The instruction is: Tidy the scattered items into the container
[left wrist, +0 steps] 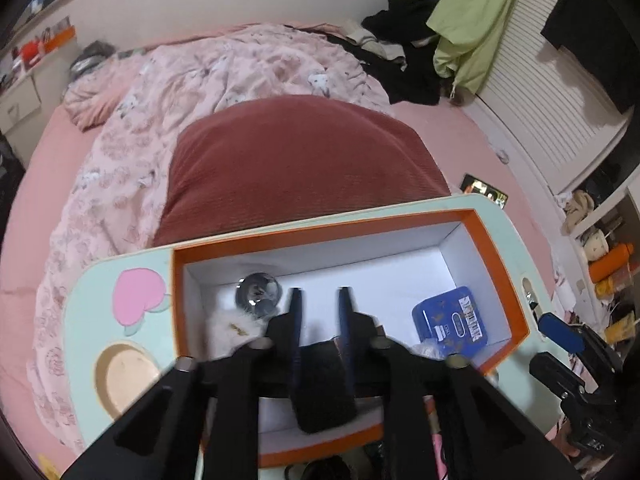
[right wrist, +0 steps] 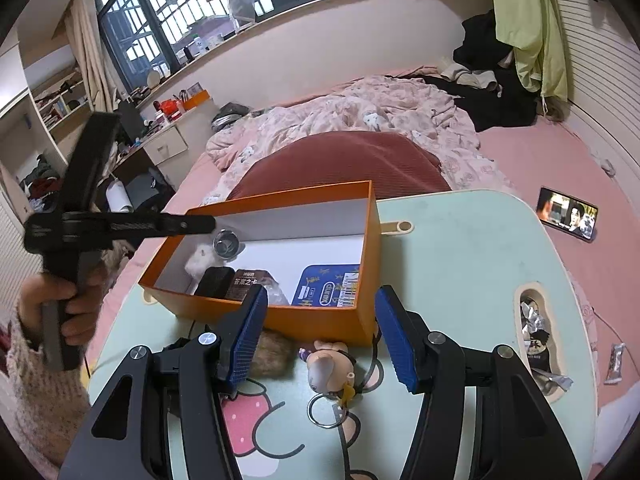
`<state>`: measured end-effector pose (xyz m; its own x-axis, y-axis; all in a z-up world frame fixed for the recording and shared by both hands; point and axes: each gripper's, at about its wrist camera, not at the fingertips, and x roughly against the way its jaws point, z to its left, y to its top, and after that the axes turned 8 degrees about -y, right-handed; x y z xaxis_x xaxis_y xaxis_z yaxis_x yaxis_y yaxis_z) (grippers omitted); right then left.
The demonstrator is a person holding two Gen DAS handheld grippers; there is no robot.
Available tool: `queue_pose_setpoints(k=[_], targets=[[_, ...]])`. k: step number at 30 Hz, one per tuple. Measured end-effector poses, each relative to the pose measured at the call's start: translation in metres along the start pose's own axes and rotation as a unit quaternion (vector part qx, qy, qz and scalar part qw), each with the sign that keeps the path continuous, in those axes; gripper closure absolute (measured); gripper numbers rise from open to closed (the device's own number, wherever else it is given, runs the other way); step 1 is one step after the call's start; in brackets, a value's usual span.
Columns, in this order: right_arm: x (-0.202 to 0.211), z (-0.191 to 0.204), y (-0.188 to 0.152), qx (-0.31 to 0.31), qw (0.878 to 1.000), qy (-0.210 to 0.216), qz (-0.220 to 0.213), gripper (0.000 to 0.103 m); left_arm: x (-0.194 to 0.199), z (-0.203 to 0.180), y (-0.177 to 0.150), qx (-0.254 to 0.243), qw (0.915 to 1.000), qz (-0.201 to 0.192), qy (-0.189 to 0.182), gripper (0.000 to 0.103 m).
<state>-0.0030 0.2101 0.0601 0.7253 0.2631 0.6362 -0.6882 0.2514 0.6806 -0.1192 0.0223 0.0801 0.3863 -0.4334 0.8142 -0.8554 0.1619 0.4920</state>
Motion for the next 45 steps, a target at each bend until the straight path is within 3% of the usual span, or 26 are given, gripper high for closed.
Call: queue_pose_setpoints(k=[2, 3, 5, 6, 10, 15, 18, 20, 23, 29, 35, 41, 45], targets=[[0.0, -0.001, 0.0, -0.002, 1.0, -0.001, -0.001, 0.045, -0.006, -0.001, 0.0, -0.004, 0.9999, 0.008, 0.012, 0.094], [0.0, -0.002, 0.0, -0.003, 1.0, -0.001, -0.001, 0.045, -0.01, -0.001, 0.001, -0.005, 0.9995, 0.011, 0.03, 0.087], [0.0, -0.002, 0.0, -0.004, 1.0, 0.0, 0.0, 0.045, -0.013, 0.001, 0.002, 0.0, 0.9985, 0.007, 0.055, 0.053], [0.0, -0.002, 0.0, -0.004, 1.0, 0.0, 0.0, 0.045, -0.014, 0.003, 0.004, 0.001, 0.9979, 0.002, 0.065, 0.052], [-0.003, -0.002, 0.0, -0.005, 1.0, 0.007, 0.005, 0.045, -0.03, 0.013, 0.008, -0.011, 0.9906, 0.015, 0.136, 0.054], [-0.005, -0.003, -0.001, -0.007, 1.0, 0.007, 0.008, 0.045, -0.044, 0.01, 0.009, -0.038, 0.9883, 0.04, 0.142, 0.056], [-0.006, -0.003, -0.002, -0.008, 1.0, 0.008, 0.01, 0.045, -0.052, 0.004, 0.007, -0.055, 0.9843, 0.054, 0.159, 0.063], [-0.006, -0.003, -0.002, -0.008, 1.0, 0.008, 0.01, 0.045, -0.052, 0.003, 0.005, -0.067, 0.9808, 0.055, 0.175, 0.074], [-0.007, -0.003, -0.003, -0.01, 1.0, 0.009, 0.011, 0.045, -0.047, 0.005, 0.006, -0.068, 0.9813, 0.048, 0.174, 0.087], [-0.01, 0.0, -0.006, -0.01, 1.0, 0.009, 0.017, 0.045, -0.045, -0.001, 0.007, -0.065, 0.9854, 0.041, 0.152, 0.085], [-0.01, 0.004, -0.007, -0.012, 1.0, 0.012, 0.022, 0.045, -0.067, -0.008, 0.003, -0.08, 0.9801, 0.084, 0.161, 0.076], [-0.01, 0.002, -0.008, -0.016, 1.0, 0.012, 0.021, 0.045, -0.065, -0.006, 0.005, -0.07, 0.9827, 0.073, 0.155, 0.079], [-0.009, 0.0, -0.008, -0.018, 1.0, 0.012, 0.021, 0.045, -0.046, -0.011, 0.003, -0.073, 0.9871, 0.036, 0.138, 0.079]])
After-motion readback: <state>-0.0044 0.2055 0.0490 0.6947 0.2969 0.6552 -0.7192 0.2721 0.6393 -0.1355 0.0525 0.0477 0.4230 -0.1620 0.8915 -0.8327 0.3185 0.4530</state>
